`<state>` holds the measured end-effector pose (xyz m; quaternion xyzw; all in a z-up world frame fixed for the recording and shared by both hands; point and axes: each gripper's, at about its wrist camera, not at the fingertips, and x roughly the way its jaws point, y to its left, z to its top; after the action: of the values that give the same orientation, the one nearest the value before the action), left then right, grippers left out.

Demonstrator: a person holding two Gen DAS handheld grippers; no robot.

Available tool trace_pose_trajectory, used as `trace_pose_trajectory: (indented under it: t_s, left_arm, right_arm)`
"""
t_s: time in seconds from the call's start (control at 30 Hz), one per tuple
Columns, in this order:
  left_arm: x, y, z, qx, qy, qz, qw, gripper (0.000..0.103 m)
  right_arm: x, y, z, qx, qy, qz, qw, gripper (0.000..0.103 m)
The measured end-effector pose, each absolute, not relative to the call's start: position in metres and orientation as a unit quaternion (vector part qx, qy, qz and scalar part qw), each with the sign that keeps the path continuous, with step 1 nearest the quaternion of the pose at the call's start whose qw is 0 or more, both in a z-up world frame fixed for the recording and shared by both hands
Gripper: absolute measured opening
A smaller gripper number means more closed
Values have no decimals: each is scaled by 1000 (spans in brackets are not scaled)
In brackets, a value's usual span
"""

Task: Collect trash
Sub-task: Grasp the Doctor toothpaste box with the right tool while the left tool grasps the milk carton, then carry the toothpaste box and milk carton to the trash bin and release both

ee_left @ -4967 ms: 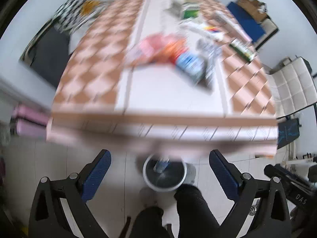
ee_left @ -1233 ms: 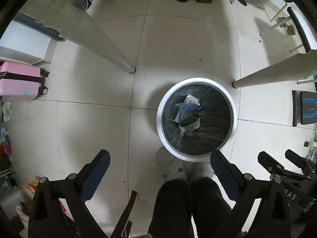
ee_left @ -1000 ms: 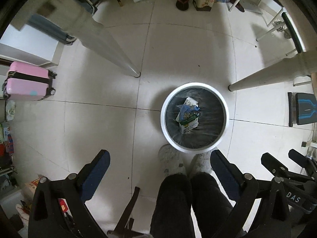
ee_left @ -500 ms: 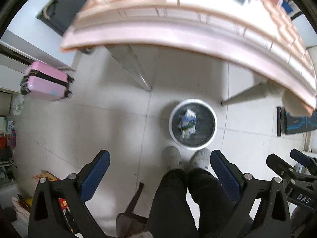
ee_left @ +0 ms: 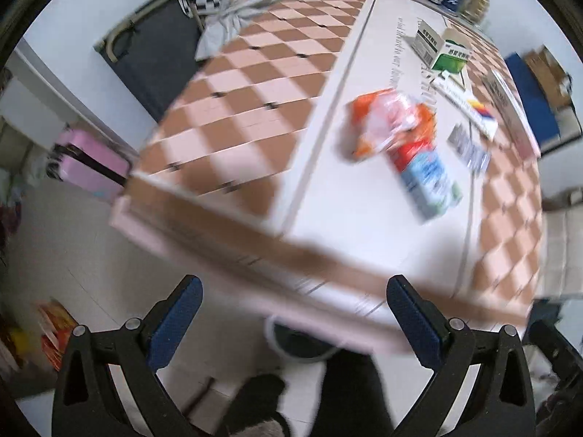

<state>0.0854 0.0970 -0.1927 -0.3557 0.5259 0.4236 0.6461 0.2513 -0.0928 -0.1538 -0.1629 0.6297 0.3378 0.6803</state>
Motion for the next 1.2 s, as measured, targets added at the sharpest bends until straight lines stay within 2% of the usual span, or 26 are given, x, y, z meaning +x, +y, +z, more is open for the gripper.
trace_pose_trajectory:
  t_s: [0.13,0.37,0.4,0.47,0.5,0.57,0.6,0.67,0.73,0.83,1.03,1.2]
  left_arm:
    - [150,125,-218,-415,529,423,607,103]
    - [215,162,-271,-486,534,431,541,103]
    - [219,164,-276,-491,534,432,535,103]
    - [227,168,-286,-497,537,437,523,103]
    - [230,170,-288,-500,536,438,521,100]
    - [233,172,-294,-502,538,441,514,79]
    - [234,173,-296,-501,540,444,510,71]
    - [235,173,-294,-491,539,457,509,64]
    - [233,171,-291,-483,538,464,512,48]
    - [230,168,-287,-467,543,463,522,47]
    - [229,155,-266,-410,551,465,559,47]
    - [217,131,-232,-360,551,452,603,47]
  right_arm:
    - [353,-53,-159,-174,620,331,689,82]
    - [522,50,-198,-254,602,318,687,79]
    - [539,63,-204,-267,601,318,683,77]
    - [566,85,-216,-283,601,323,674,66]
    - [574,94,-222,-288,603,327,668,60]
    - [592,114,-233,-295,608,331,658,59]
    - [595,122,-238,-297,610,334,654,59]
    - [599,138,-251,-310,615,336,643,59]
    - [598,151,-265,-321,620,336,632,59]
    - [597,159,-279,-338,618,333,626,41]
    - [586,136,-267,-308,611,346,642,40]
    - [543,91,-238,-265,612,364,650,40]
